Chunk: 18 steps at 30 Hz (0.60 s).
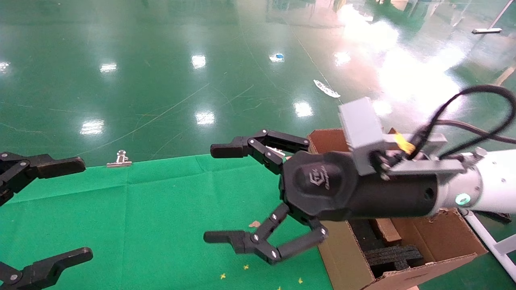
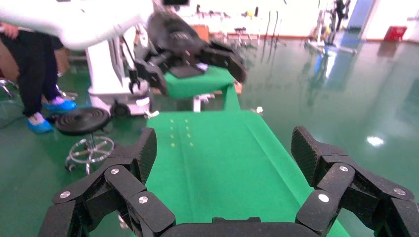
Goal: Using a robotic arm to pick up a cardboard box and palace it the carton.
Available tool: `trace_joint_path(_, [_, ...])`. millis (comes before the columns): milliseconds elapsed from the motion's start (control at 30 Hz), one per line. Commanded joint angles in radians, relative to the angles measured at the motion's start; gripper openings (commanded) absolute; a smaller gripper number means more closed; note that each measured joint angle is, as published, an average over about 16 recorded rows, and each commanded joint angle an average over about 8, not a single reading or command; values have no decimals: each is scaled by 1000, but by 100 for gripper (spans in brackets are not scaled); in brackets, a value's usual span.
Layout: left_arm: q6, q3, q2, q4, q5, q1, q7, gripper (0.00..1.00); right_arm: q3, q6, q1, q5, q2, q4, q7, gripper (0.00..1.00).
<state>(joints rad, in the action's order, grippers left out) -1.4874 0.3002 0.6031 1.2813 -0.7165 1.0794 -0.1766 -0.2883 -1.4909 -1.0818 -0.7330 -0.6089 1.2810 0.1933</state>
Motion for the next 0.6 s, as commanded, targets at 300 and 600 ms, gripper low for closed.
trace_joint_path(300, [0, 0, 0, 0, 0, 0, 0, 100, 39, -16, 32, 12, -8, 9, -10, 100])
trace_joint_path(600, [0, 0, 0, 0, 0, 0, 0, 100, 19, -8, 16, 7, -4, 5, -6, 100])
